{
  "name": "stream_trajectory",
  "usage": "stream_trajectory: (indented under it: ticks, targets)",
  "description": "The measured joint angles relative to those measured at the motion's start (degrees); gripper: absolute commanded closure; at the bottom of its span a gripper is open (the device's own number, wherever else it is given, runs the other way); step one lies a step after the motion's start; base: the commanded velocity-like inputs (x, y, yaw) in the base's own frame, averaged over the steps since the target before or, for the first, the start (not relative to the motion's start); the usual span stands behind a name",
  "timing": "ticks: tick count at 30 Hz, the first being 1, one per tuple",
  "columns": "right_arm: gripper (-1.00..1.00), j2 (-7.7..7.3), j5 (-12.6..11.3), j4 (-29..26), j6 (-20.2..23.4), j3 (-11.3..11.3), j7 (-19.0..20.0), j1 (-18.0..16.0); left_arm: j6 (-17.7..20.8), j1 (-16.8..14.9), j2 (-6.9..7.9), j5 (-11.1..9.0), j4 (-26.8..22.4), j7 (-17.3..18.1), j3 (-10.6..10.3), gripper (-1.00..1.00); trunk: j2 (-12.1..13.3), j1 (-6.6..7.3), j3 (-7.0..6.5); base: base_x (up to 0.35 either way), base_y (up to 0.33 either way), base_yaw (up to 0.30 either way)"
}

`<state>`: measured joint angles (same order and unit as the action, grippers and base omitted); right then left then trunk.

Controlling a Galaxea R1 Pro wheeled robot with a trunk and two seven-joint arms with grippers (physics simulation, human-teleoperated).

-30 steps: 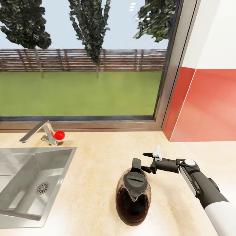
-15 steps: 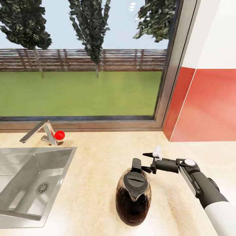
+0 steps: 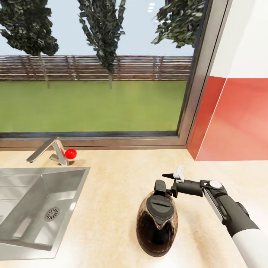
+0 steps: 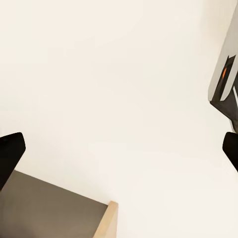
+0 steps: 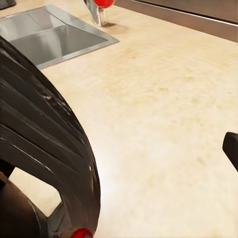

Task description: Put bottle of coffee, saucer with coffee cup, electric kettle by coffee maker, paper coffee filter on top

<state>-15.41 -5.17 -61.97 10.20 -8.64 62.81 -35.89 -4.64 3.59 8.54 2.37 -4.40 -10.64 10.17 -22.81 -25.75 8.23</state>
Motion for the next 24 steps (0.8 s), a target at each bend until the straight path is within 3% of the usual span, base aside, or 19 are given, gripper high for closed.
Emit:
stream_trajectory:
  ticks: [18, 19, 24]
  targets:
    - [-1.0, 0.03, 0.0, 0.9, 0.0, 0.0, 0.0, 0.0, 0.0, 0.0, 0.0, 0.0, 0.0, 0.0, -0.1, -1.0, 0.0, 0.0, 0.0, 0.0, 0.002, 0.0]
    - [1.0, 0.04, 0.0, 1.0, 0.0, 0.0, -0.1, 0.0, 0.0, 0.0, 0.0, 0.0, 0.0, 0.0, 0.0, -1.0, 0.0, 0.0, 0.0, 0.0, 0.0, 0.0]
    - [1.0, 0.01, 0.1, 1.2, -0.3, 0.0, -0.2, 0.0, 0.0, 0.0, 0.0, 0.0, 0.0, 0.0, -0.1, -1.0, 0.0, 0.0, 0.0, 0.0, 0.0, 0.0]
